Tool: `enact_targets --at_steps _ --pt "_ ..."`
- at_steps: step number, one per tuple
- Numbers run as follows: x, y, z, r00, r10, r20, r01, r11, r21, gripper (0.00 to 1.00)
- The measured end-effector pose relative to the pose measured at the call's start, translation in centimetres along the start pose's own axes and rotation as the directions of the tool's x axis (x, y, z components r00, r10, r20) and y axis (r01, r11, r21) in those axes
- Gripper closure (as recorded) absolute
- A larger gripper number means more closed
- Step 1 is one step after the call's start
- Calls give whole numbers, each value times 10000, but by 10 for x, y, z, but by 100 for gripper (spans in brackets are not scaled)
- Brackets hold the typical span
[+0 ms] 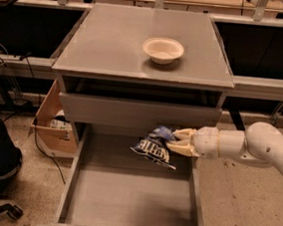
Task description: Pick blue chip bag from middle drawer and place on counter
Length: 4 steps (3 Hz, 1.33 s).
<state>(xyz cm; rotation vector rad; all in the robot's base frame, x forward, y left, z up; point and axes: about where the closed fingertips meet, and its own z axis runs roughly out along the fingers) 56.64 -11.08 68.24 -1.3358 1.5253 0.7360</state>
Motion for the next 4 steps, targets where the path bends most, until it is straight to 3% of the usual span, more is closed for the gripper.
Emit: enact_targets --at_steps 1,2,3,4 --pt "-56 2 -15 9944 -936 483 939 9956 -43 100" --pt "-106 -2 -29 9786 -1909 772 1907 9816 99 100" --pt "-161 -20 -50 9525 -2981 623 2956 9542 464 100" --pt "-192 -35 -62 9343 -3546 372 3515 9335 708 100"
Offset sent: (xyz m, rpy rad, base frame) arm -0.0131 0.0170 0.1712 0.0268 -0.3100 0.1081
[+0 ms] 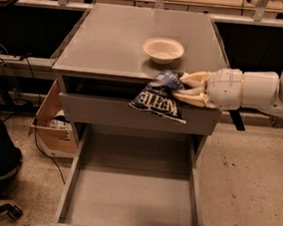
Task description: Pick blue chip bag from middle drawer and place on counter
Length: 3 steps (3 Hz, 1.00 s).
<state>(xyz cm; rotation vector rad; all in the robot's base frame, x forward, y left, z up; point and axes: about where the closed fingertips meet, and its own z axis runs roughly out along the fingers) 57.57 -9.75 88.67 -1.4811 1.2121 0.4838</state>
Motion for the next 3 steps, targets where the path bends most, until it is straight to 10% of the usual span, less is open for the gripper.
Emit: enact_targets --at_steps 3 --pt "65 -138 -21 9896 -349 -1392 473 9951 866 100"
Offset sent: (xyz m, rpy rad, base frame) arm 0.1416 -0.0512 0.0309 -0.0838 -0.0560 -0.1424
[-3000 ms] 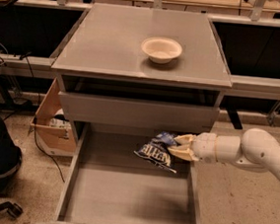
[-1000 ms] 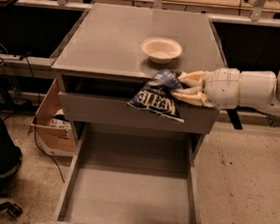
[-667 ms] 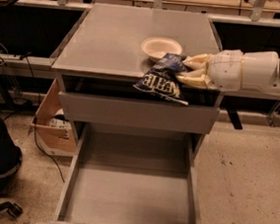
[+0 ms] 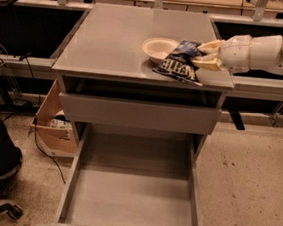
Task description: Pick blue chip bag from middle drawer and place on counter
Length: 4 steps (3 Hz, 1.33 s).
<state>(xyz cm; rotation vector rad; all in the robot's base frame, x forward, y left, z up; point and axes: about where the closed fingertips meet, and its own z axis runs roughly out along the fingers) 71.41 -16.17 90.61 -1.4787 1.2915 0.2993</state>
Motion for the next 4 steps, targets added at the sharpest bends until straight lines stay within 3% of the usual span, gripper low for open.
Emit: enact_targets --at_steps 1,2,3,4 --pt "18 -25 -23 9984 -432 -366 438 9989 151 100" --pt "39 -33 -44 9957 -851 -370 861 9960 244 100" --pt "62 -43 -56 9876 -1333 -826 1397 9871 785 100" --pt "84 -54 -37 9840 -1236 -1280 1439 9759 1641 100"
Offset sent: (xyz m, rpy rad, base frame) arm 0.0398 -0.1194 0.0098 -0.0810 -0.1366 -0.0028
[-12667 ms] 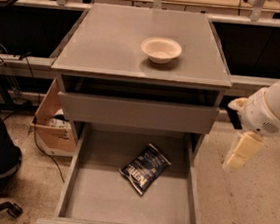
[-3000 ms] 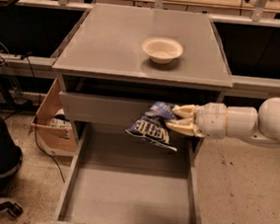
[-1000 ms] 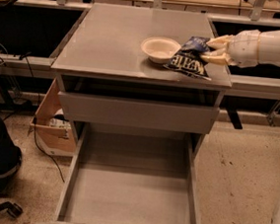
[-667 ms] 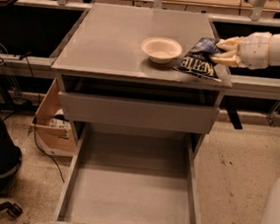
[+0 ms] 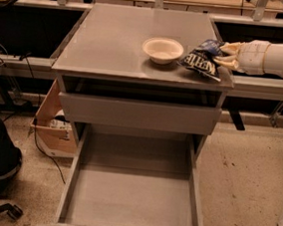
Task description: Pick blue chip bag from middle drawer and place on counter
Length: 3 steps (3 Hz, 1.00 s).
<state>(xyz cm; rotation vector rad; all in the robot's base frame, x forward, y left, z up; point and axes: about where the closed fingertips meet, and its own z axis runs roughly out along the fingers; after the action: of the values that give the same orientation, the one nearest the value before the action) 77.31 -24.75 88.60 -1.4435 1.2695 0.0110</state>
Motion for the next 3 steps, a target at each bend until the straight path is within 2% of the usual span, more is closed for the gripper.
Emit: enact_targets --at_steps 1,3 --pt "9 1 23 9995 268 -194 -257 9982 545 82" --pt "3 4 44 9981 572 -221 -547 9934 1009 35"
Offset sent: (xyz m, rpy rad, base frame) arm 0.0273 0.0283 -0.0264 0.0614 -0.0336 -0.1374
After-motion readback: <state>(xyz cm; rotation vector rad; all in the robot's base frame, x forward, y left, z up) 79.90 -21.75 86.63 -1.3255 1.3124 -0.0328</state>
